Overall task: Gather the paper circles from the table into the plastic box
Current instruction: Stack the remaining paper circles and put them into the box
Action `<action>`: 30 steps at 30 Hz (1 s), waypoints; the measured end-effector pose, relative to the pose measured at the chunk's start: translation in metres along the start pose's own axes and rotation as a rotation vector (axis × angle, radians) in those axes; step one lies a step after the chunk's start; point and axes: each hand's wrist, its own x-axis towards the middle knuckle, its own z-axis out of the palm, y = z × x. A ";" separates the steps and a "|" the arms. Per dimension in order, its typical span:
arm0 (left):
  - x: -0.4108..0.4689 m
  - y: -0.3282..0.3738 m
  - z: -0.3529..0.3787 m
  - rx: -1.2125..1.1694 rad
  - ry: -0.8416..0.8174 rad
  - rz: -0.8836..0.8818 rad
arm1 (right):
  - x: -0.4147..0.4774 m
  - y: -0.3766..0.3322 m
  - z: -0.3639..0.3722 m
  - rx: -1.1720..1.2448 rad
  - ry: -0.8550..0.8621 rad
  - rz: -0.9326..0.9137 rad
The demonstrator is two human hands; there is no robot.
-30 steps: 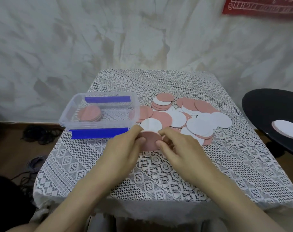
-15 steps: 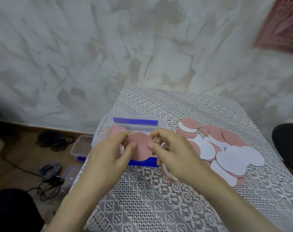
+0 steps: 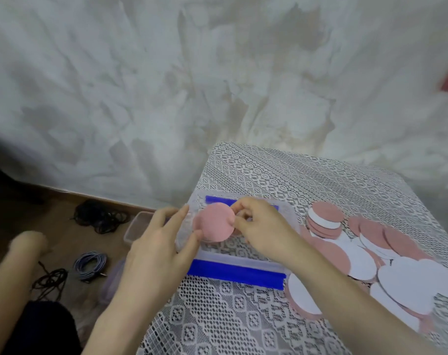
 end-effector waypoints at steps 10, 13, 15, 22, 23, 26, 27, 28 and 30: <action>0.009 -0.004 0.005 -0.052 -0.024 0.005 | 0.012 -0.006 0.005 -0.308 -0.164 0.001; 0.010 -0.008 0.007 -0.082 -0.037 0.013 | 0.010 -0.010 0.004 -0.344 -0.197 -0.030; 0.010 -0.010 0.008 -0.102 -0.046 0.024 | 0.008 -0.012 0.004 -0.395 -0.223 -0.041; 0.010 -0.012 0.009 -0.110 -0.051 0.051 | 0.019 -0.009 0.009 -0.539 -0.175 -0.113; 0.010 -0.012 0.009 -0.109 -0.052 0.054 | 0.020 -0.007 0.009 -0.523 -0.169 -0.107; 0.011 -0.013 0.008 -0.088 -0.063 0.059 | 0.021 -0.003 0.009 -0.488 -0.193 -0.107; 0.011 -0.013 0.008 -0.074 -0.064 0.061 | 0.020 -0.003 0.009 -0.488 -0.200 -0.120; 0.010 -0.013 0.008 -0.060 -0.062 0.061 | 0.020 -0.003 0.009 -0.493 -0.207 -0.133; 0.011 -0.011 0.007 -0.032 -0.054 0.059 | 0.018 -0.005 0.008 -0.513 -0.215 -0.149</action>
